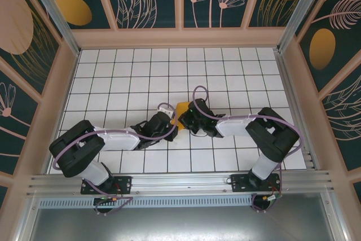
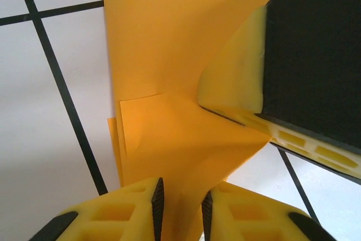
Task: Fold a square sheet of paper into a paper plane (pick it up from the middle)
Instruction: Fourth fold the wing at the center of the table.
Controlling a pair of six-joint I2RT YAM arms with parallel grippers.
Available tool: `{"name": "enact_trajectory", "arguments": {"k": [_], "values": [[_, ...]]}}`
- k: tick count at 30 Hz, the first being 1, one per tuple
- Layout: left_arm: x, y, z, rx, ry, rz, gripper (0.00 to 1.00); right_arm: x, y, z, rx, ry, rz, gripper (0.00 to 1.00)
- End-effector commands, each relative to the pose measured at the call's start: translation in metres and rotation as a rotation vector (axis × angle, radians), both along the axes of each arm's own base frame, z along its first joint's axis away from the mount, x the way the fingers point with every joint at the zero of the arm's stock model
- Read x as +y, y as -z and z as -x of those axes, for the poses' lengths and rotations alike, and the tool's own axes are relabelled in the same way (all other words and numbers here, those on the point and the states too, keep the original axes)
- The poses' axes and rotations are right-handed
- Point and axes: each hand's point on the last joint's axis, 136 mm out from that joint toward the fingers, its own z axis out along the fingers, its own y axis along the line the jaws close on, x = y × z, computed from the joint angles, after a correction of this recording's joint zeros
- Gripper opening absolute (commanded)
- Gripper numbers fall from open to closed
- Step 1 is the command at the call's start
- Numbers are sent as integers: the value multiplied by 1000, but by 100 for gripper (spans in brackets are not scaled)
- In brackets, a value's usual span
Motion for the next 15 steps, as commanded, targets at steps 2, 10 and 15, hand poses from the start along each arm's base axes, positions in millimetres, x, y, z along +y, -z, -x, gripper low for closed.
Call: {"name": "enact_trajectory", "arguments": {"k": [2, 10, 15], "values": [[1, 1, -3, -16, -2, -26, 20, 7, -3, -4, -7, -19, -20, 5], [1, 3, -2, -10, -4, -31, 8, 10, -9, -5, -25, -45, -8, 12], [6, 6, -2, -4, -25, -32, 3, 9, -29, -10, -102, -101, 39, 34]]}}
